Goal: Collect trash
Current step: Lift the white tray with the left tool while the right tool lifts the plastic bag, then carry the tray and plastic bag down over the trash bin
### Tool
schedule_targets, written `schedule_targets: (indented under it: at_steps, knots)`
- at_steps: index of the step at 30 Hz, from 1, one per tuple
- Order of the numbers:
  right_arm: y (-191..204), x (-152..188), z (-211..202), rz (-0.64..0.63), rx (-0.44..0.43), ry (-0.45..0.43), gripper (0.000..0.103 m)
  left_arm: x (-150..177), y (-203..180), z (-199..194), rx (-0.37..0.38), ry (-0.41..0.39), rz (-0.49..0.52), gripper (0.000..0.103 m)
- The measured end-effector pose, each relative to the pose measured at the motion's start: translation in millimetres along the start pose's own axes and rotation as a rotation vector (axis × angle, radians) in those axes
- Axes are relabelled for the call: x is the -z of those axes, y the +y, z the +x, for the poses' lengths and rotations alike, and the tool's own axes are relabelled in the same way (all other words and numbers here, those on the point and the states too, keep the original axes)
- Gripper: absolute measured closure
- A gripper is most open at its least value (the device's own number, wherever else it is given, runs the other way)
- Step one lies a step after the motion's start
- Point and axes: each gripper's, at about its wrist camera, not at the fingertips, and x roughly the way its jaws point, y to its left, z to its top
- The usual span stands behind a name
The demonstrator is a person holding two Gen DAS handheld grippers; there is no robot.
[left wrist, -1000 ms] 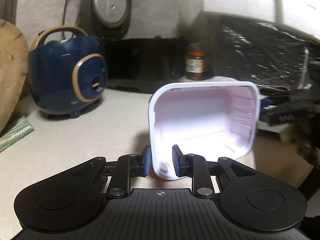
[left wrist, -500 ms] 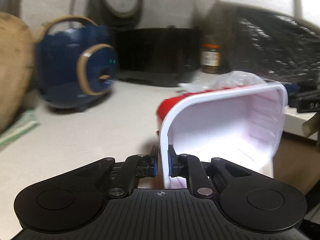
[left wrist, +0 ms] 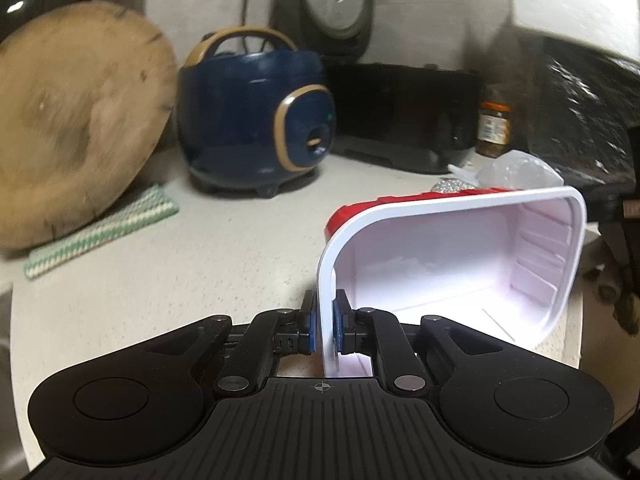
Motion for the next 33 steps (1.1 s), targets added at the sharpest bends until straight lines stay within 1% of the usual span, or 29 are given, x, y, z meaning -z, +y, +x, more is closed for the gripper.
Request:
schedule_targets:
  at_steps: [1,3,4,7,10,12,16,18,21,22,24,26,28,30,32,33]
  knots:
    - [2.2,-0.7,1.1,-0.021,0.008,0.015,0.067,-0.8,0.3,1.1,-0.001,0.002,-0.011,0.091]
    - [5.3,-2.1,-4.9,-0.052,0.015,0.022,0.082,-3.3,-1.4,1.7,0.0,-0.002,-0.027,0.091]
    - [2.9,-3.2,-12.1,-0.044,0.011,0.01,0.084,-4.3,-3.1,1.2,0.005,-0.007,-0.031,0.092]
    - [-11.0,-5.1,-45.6,0.0,-0.002,-0.051,0.085,-7.5,-15.1,-3.4,0.029,-0.022,-0.025,0.092]
    - [-29.3,-1.9,-86.0,0.041,-0.021,-0.118,0.085,-12.5,-34.1,-11.4,0.048,-0.04,0.003,0.092]
    - [-42.1,3.9,-113.1,0.067,-0.027,-0.155,0.085,-16.4,-48.7,-21.3,0.06,-0.066,0.028,0.092]
    - [-61.6,21.3,-162.7,0.113,-0.017,-0.206,0.085,-22.8,-74.3,-44.5,0.109,-0.121,0.044,0.091]
    - [-69.2,35.6,-186.1,0.122,0.001,-0.224,0.085,-23.3,-87.4,-54.5,0.14,-0.141,0.051,0.091]
    - [-83.0,63.1,-216.7,0.157,0.041,-0.247,0.085,-17.4,-114.6,-65.8,0.224,-0.143,0.074,0.091]
    - [-89.2,75.6,-225.8,0.178,0.054,-0.247,0.085,-12.1,-125.3,-66.3,0.258,-0.132,0.084,0.091]
    - [-97.8,98.5,-236.1,0.208,0.09,-0.237,0.085,4.5,-148.1,-58.1,0.331,-0.082,0.093,0.091]
    - [-105.5,127.0,-241.5,0.225,0.156,-0.206,0.085,26.3,-169.1,-42.7,0.393,-0.008,0.092,0.091]
    - [-111.6,156.3,-241.5,0.245,0.216,-0.164,0.085,56.6,-192.4,-16.5,0.447,0.094,0.089,0.091]
    - [-119.1,188.4,-236.7,0.284,0.248,-0.115,0.085,90.0,-209.7,14.4,0.471,0.191,0.072,0.091]
    - [-126.7,215.0,-229.9,0.33,0.264,-0.074,0.085,129.2,-223.4,55.6,0.469,0.297,0.035,0.091]
    - [-130.1,229.1,-226.5,0.352,0.268,-0.053,0.085,145.4,-227.6,71.3,0.463,0.335,0.017,0.091]
